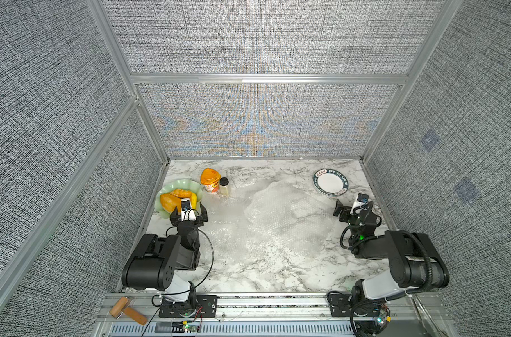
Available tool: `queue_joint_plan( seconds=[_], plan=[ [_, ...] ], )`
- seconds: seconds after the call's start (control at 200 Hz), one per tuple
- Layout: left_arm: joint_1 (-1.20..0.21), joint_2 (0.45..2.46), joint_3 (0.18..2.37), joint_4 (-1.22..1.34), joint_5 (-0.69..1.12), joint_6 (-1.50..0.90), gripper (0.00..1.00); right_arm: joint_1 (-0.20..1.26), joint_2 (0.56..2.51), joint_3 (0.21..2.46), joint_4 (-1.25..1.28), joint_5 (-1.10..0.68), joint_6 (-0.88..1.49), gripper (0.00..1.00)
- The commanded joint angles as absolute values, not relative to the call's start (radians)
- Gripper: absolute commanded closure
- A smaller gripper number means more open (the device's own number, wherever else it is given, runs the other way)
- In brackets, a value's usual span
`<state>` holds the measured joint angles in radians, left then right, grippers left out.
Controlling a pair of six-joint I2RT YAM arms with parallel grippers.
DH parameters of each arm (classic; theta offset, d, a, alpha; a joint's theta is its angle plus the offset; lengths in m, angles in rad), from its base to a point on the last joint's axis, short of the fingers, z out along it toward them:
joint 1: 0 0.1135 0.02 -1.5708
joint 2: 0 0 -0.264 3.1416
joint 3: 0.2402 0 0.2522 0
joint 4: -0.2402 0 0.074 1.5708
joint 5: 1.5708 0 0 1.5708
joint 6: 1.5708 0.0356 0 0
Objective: Unpack dinner plates from bubble wrap
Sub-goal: Reset both arms
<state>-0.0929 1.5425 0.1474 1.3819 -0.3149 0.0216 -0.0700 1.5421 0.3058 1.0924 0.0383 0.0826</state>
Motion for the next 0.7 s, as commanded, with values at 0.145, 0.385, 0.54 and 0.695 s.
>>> queue_joint_plan(
  seconds=[0.145,0.385,0.54,0.695],
  plan=[
    [-0.089,1.541,0.151,1.397,-0.305,0.021,0.01,-0.046,1.549,0.331,1.013,0.089,0.039,0.01],
    [-0.089,1.541,0.152,1.398,-0.303,0.021,0.01,-0.028,1.544,0.32,1.033,0.115,0.026,0.01],
    [-0.089,1.54,0.15,1.399,-0.304,0.021,0.01,-0.028,1.544,0.321,1.031,0.115,0.026,0.01],
    [-0.089,1.542,0.15,1.401,-0.303,0.021,0.01,-0.028,1.543,0.32,1.029,0.115,0.027,0.01]
  ],
)
